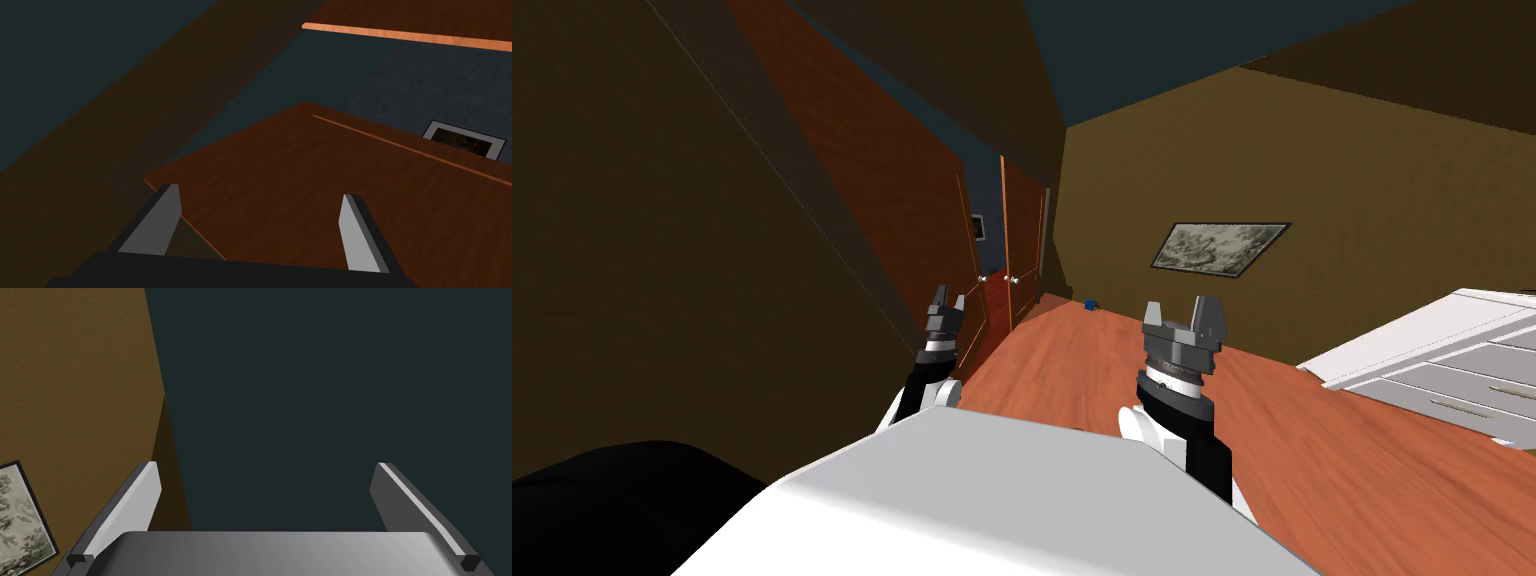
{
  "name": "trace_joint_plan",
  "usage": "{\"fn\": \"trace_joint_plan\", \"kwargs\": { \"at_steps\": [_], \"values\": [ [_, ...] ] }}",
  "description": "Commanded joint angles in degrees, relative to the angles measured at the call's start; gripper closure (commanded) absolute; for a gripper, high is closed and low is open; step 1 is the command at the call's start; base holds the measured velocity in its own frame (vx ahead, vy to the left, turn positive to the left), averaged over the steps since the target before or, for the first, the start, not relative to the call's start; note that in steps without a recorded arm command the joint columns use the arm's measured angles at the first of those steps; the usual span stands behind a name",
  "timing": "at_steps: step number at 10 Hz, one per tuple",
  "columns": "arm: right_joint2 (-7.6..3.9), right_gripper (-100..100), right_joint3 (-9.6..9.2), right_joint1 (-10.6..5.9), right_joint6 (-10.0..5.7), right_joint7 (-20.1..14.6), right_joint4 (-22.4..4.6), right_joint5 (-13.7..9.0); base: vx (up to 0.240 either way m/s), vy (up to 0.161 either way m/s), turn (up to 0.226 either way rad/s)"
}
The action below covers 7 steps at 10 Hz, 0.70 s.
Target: Push the door open
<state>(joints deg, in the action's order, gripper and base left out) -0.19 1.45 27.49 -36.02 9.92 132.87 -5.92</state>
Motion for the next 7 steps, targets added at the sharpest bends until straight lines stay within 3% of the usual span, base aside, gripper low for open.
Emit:
{"fn": "trace_joint_plan", "kwargs": {
  "at_steps": [1,7],
  "values": [
    [-0.69,-100,-0.06,-0.63,-0.29,-1.40,-1.76,-0.62,0.094,-0.024,0.210],
    [-2.61,-100,-0.29,-3.09,-1.44,-6.88,-8.67,-3.05,0.173,-0.063,0.212]
  ]
}}
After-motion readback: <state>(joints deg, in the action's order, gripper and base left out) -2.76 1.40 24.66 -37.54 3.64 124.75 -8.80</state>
